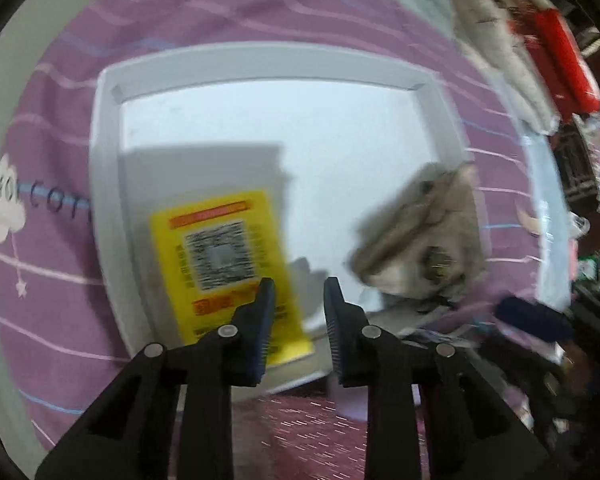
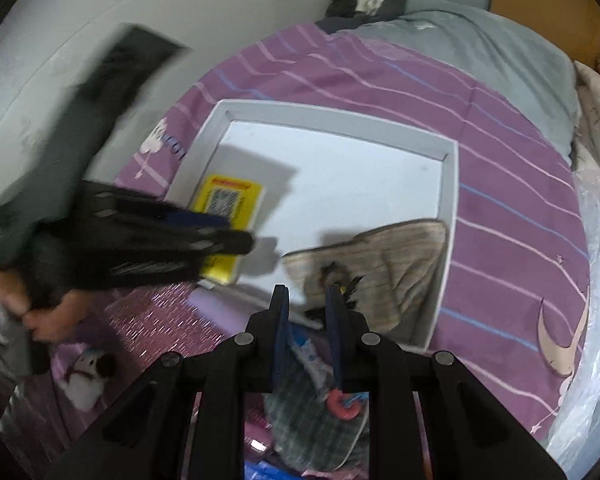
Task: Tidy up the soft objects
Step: 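Grasp the pink glittery sponge beside the tray with the left gripper and lift it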
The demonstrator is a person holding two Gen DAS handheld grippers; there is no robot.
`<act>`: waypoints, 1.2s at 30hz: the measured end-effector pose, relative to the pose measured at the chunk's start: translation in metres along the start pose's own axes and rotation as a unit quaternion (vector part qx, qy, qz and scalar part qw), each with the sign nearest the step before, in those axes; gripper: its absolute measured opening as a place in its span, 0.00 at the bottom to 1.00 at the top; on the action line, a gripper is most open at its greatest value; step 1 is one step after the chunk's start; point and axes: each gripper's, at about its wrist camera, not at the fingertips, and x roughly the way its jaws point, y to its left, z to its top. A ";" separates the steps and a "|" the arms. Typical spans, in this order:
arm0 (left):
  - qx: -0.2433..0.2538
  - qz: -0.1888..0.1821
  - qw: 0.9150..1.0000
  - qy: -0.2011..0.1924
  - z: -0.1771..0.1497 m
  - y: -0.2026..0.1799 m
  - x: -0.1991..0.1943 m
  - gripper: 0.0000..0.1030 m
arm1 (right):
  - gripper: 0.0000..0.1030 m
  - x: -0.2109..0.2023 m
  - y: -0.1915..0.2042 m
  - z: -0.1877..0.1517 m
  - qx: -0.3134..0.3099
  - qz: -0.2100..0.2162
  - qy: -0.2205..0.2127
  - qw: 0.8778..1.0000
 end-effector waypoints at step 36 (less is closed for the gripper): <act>-0.085 -0.179 0.974 0.112 -0.078 0.049 -0.039 0.42 | 0.17 0.011 0.030 0.011 -0.021 0.016 0.034 0.999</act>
